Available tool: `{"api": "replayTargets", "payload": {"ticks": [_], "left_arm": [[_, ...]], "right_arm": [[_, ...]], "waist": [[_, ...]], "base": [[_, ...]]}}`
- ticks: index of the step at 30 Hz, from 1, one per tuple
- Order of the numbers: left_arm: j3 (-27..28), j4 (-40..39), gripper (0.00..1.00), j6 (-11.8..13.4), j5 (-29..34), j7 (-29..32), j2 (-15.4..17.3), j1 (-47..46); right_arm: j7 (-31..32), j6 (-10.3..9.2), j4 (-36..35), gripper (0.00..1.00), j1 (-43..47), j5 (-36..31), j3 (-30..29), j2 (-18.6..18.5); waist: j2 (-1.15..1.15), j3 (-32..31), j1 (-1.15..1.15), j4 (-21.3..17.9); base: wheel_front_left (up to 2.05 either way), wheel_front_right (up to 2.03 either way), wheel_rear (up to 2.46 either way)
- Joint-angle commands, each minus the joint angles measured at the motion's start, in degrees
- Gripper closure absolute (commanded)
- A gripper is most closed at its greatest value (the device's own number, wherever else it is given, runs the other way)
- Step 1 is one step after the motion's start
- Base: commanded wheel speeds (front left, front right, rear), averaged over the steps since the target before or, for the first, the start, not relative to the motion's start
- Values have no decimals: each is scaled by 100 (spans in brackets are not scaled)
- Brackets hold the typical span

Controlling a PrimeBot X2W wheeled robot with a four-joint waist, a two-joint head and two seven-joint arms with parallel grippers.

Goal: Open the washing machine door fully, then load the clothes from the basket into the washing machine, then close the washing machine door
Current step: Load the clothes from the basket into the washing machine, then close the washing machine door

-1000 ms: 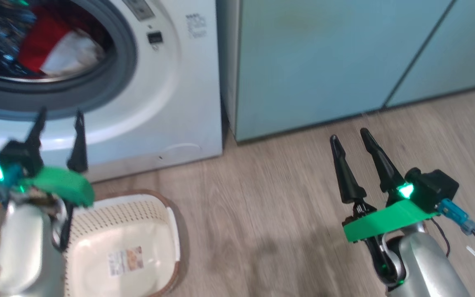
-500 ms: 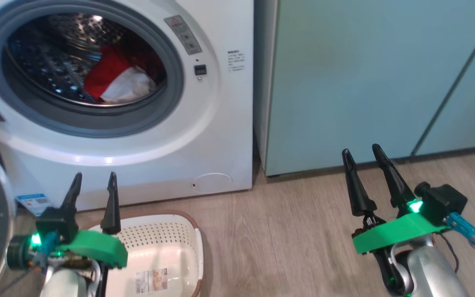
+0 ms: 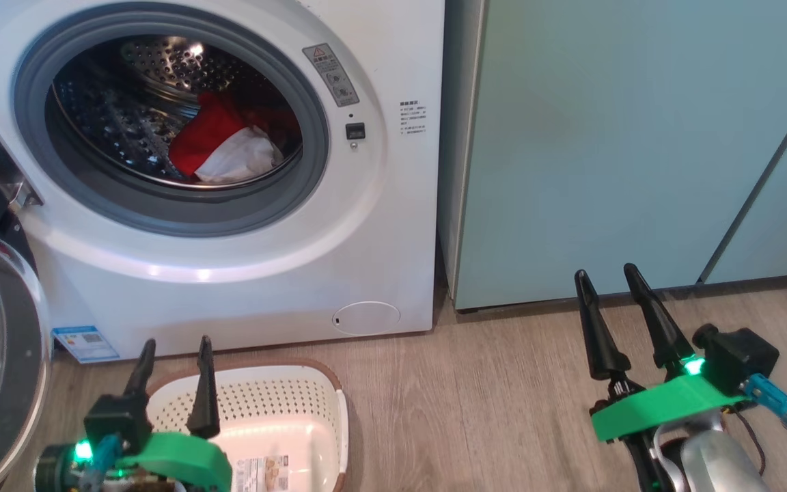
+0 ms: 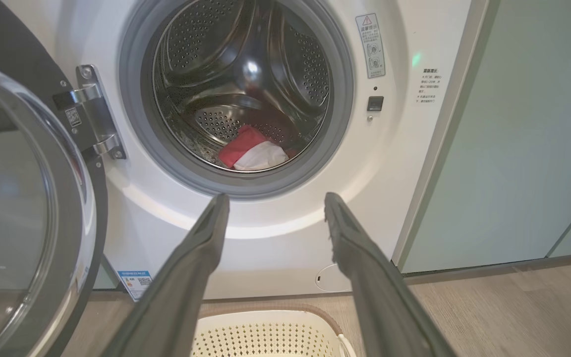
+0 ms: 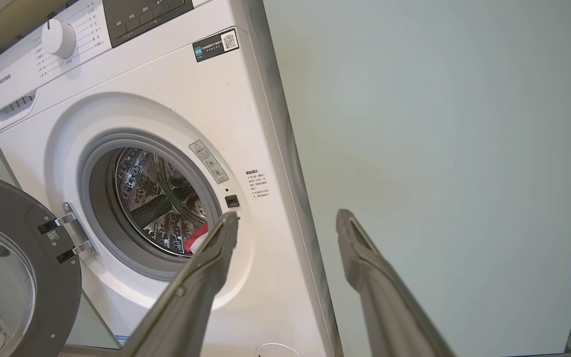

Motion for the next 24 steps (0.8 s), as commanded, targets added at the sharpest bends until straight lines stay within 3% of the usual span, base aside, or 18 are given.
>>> {"api": "replayTargets", "payload": {"ticks": [1, 12, 24], "left_arm": [[132, -194, 0, 48, -76, -28, 9, -171], [-28, -409, 0, 266, -288, -28, 6, -104], [-86, -408, 0, 295, -329, -28, 5, -109]], "right_arm": [[-37, 0, -207, 0, -156, 17, 111, -11], [-37, 0, -181, 0, -128, 33, 115, -11], [-37, 0, -171, 0, -140, 46, 110, -11]], "waist": [[0, -1, 1, 0], [0, 10, 1, -13], [0, 9, 1, -34]], "base": [[0, 0, 0], [0, 0, 0], [0, 0, 0]]}}
